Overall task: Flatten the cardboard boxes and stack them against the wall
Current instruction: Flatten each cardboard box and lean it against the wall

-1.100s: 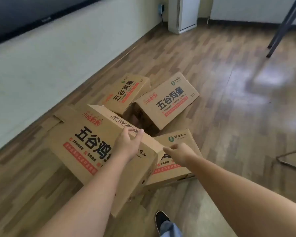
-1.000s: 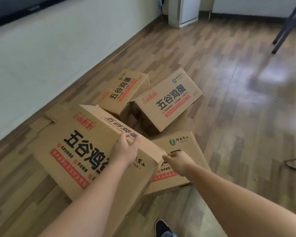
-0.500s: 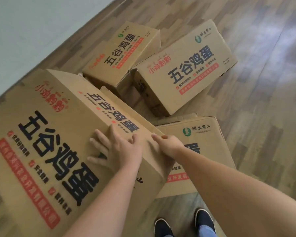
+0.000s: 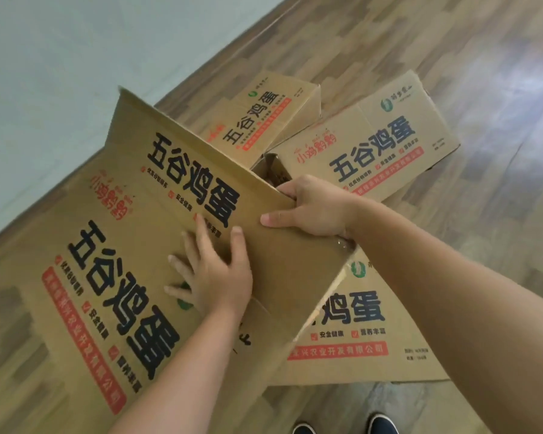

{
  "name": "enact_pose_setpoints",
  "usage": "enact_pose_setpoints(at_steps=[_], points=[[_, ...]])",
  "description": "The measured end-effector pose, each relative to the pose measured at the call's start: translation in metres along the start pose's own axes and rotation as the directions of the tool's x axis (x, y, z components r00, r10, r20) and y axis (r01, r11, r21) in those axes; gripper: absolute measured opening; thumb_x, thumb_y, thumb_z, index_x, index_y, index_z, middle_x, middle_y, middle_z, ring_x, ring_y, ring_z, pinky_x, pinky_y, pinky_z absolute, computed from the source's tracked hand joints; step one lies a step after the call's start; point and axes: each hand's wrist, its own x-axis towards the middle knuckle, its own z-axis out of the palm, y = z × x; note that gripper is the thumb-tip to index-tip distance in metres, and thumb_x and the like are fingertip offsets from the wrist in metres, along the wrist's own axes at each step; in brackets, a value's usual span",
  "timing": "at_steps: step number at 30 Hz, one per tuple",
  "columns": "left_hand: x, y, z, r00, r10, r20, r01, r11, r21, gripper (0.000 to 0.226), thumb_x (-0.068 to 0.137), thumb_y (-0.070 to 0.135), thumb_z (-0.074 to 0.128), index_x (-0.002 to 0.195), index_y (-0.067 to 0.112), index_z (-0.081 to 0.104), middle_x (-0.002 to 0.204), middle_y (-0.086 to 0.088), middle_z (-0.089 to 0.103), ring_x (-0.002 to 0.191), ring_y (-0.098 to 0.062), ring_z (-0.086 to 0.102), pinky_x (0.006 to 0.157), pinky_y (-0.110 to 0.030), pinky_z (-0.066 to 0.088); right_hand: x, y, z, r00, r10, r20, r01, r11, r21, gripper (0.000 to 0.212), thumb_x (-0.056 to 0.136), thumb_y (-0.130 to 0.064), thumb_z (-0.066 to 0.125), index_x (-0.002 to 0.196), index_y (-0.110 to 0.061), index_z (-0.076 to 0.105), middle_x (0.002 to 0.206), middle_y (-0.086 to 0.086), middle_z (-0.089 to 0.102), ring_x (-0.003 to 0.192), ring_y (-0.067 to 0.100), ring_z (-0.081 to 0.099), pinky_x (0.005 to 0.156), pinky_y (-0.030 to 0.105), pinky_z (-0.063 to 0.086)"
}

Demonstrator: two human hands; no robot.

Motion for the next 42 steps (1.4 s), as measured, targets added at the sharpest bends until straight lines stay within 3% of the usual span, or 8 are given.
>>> enact_pose_setpoints(at_steps=[10, 15, 19, 22, 27, 32, 36, 42], points=[[-0.012, 0.077, -0.103, 0.995, 0.023, -0.097, -0.082, 0.733, -0.675, 0.069, 0.092, 0.075, 0.041, 0.153, 0.043, 0.045, 0.156, 0.020, 0.047, 0.144, -0.008, 0.044, 0.123, -0.043, 0.030, -0.065, -0.114, -0.035, 0.970, -0.242, -0.018, 0.234, 0.954, -0.189, 0.033, 0.097, -0.033, 0.074, 0.073, -0.014, 0.063, 0.074, -0.001, 0.068, 0.063, 0.011, 0.059, 0.063, 0.025, 0.049], [0.002, 0.079, -0.072, 0.983, 0.004, 0.185, 0.094, 0.849, -0.519, 0.117, 0.063, 0.103, 0.040, 0.163, 0.046, 0.020, 0.171, 0.003, 0.028, 0.154, -0.028, 0.032, 0.123, -0.053, 0.031, -0.041, -0.059, 0.011, 0.997, -0.029, 0.069, 0.045, 0.968, -0.245, 0.029, 0.101, -0.033, 0.068, 0.074, -0.027, 0.060, 0.078, -0.006, 0.065, 0.072, 0.013, 0.061, 0.063, 0.030, 0.045], [0.007, 0.070, -0.030, 0.944, -0.010, 0.330, 0.133, 0.926, -0.354, 0.113, 0.064, 0.093, 0.057, 0.162, 0.050, 0.020, 0.171, 0.002, 0.026, 0.153, -0.030, 0.031, 0.122, -0.056, 0.030, -0.034, -0.030, 0.019, 0.996, 0.085, 0.025, -0.078, 0.975, -0.207, 0.025, 0.102, -0.033, 0.064, 0.095, -0.010, 0.069, 0.090, 0.004, 0.068, 0.085, 0.024, 0.066, 0.066, 0.030, 0.045], [0.014, 0.074, -0.010, 0.913, -0.035, 0.405, 0.152, 0.953, -0.261, 0.112, 0.064, 0.079, 0.068, 0.160, 0.054, 0.016, 0.173, 0.001, 0.019, 0.157, -0.032, 0.021, 0.121, -0.058, 0.028, -0.042, -0.024, 0.017, 0.985, 0.160, 0.057, -0.116, 0.877, -0.466, 0.032, 0.104, -0.041, 0.059, 0.114, -0.011, 0.066, 0.088, 0.001, 0.058, 0.084, 0.024, 0.060, 0.068, 0.034, 0.045], [-0.008, 0.065, 0.004, 0.900, -0.067, 0.432, 0.077, 0.997, -0.005, 0.110, 0.074, 0.079, 0.064, 0.159, 0.059, -0.003, 0.174, 0.002, -0.018, 0.157, -0.034, -0.021, 0.121, -0.072, 0.003, -0.048, -0.014, -0.009, 0.950, 0.062, -0.306, -0.212, 0.849, -0.484, 0.019, 0.102, -0.031, 0.057, 0.111, -0.018, 0.068, 0.102, 0.003, 0.072, 0.093, 0.023, 0.071, 0.079, 0.039, 0.061], [-0.024, 0.044, 0.018, 0.905, -0.039, 0.423, 0.029, 0.999, 0.030, 0.112, 0.075, 0.075, 0.065, 0.156, 0.060, -0.011, 0.172, 0.005, -0.024, 0.157, -0.036, -0.023, 0.115, -0.080, 0.004, -0.051, 0.006, -0.017, 0.912, 0.038, -0.409, -0.322, 0.685, -0.654, 0.082, 0.096, -0.042, 0.071, 0.162, -0.033, 0.023, 0.159, 0.011, 0.036, 0.142, 0.032, 0.040, 0.109, 0.044, 0.045], [-0.035, 0.037, 0.018, 0.914, -0.027, 0.406, 0.012, 0.999, 0.037, 0.110, 0.076, 0.073, 0.066, 0.156, 0.061, -0.010, 0.171, 0.008, -0.023, 0.158, -0.035, -0.019, 0.115, -0.079, 0.008, -0.049, -0.002, -0.024, 0.917, 0.206, -0.341, -0.372, 0.752, -0.545, 0.072, 0.103, -0.016, 0.056, 0.166, -0.027, 0.021, 0.154, 0.014, 0.048, 0.112, 0.025, 0.064, 0.077, 0.033, 0.061], [-0.042, -0.010, -0.017, 0.905, 0.011, 0.425, -0.002, 1.000, -0.020, 0.114, 0.064, 0.075, 0.061, 0.151, 0.068, -0.012, 0.171, 0.019, -0.015, 0.159, -0.026, -0.013, 0.122, -0.071, 0.013, -0.084, -0.028, -0.034, 0.941, 0.222, -0.255, -0.328, 0.779, -0.535, 0.066, 0.099, -0.016, 0.062, 0.159, -0.020, 0.034, 0.139, 0.009, 0.058, 0.102, 0.021, 0.065, 0.074, 0.027, 0.061]])
